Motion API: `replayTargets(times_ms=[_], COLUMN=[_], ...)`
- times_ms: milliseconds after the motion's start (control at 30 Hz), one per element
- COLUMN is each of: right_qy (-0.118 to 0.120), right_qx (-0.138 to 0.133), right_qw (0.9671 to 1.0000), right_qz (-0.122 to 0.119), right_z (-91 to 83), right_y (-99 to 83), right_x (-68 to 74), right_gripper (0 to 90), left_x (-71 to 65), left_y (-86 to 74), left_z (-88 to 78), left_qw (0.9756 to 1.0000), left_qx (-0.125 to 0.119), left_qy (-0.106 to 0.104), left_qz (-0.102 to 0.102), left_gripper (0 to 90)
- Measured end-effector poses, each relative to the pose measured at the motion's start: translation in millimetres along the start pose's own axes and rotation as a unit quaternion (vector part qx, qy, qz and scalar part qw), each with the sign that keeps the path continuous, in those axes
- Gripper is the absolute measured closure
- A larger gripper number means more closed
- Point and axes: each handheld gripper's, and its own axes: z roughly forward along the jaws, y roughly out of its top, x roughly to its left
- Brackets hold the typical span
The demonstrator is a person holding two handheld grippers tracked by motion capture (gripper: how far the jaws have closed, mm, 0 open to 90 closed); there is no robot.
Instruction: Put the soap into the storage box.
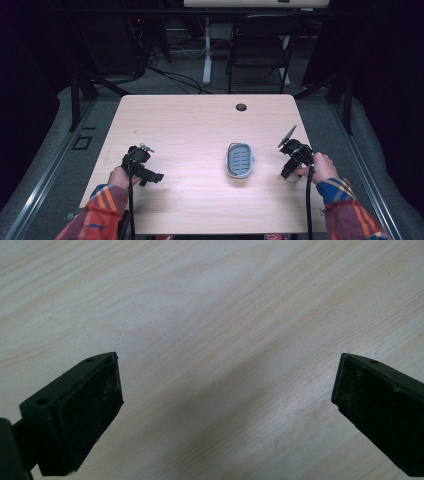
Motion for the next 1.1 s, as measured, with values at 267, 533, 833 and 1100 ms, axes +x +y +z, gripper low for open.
replayTargets(times_ms=[267,533,833,1100], right_qy=[0.009,0.017,0.014,0.015], right_qx=[0.004,-0.007,-0.012,-0.02], right_qw=[0.9999,0.9998,0.9996,0.9992], right_qz=[-0.01,-0.009,-0.023,-0.033], right_z=[-10.1,-21.0,-32.6,-47.0], right_y=[7.4,14.5,25.4,31.7], right_x=[1.8,0.5,7.1,11.2], right_gripper=[24.3,24.3,24.3,24.3], left_x=[-0.5,-0.7,-1.8,-2.7], left_y=[0.7,2.5,2.3,2.5], left_z=[0.6,0.5,-0.8,-0.9], left_qw=[1.0,1.0,1.0,1.0], left_qx=[0.003,-0.006,-0.009,-0.009], left_qy=[-0.002,-0.002,0.0,-0.002], left_qz=[-0.001,-0.007,-0.002,0.003], left_gripper=[0.0,0.0,0.0,0.0])
